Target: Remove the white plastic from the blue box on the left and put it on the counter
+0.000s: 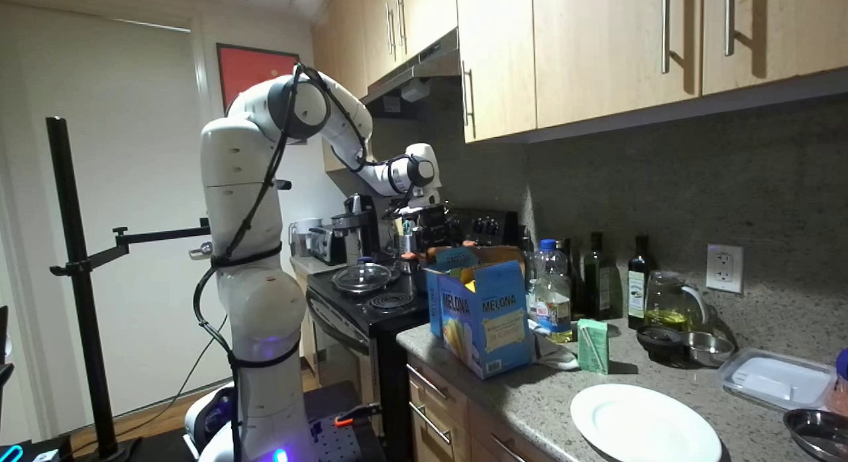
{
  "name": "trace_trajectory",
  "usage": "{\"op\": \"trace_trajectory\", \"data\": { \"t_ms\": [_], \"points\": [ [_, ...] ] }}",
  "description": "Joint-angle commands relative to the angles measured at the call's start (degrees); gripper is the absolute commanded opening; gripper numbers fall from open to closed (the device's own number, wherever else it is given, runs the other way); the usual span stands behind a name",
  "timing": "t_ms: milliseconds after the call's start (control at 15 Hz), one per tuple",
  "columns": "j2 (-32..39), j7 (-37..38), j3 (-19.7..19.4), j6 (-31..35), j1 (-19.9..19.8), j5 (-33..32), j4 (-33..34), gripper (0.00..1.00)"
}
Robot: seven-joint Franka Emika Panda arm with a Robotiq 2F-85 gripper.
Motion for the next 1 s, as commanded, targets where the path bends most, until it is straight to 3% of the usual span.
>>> {"op": "trace_trajectory", "data": {
  "t_ms": [0,667,800,933],
  "points": [
    [0.37,-1.25,-1.19,0.91,-0.26,1.29,0.52,1.00],
    [3.52,-3.49,-1.47,2.71,0.28,0.31,2.43,1.00],
    [4.56,-3.78,-1.58,2.48,0.50,-0.06,3.42,0.90],
    [5.31,-4.40,-1.69,2.17,0.69,-0.22,4.47,0.88]
  ]
}}
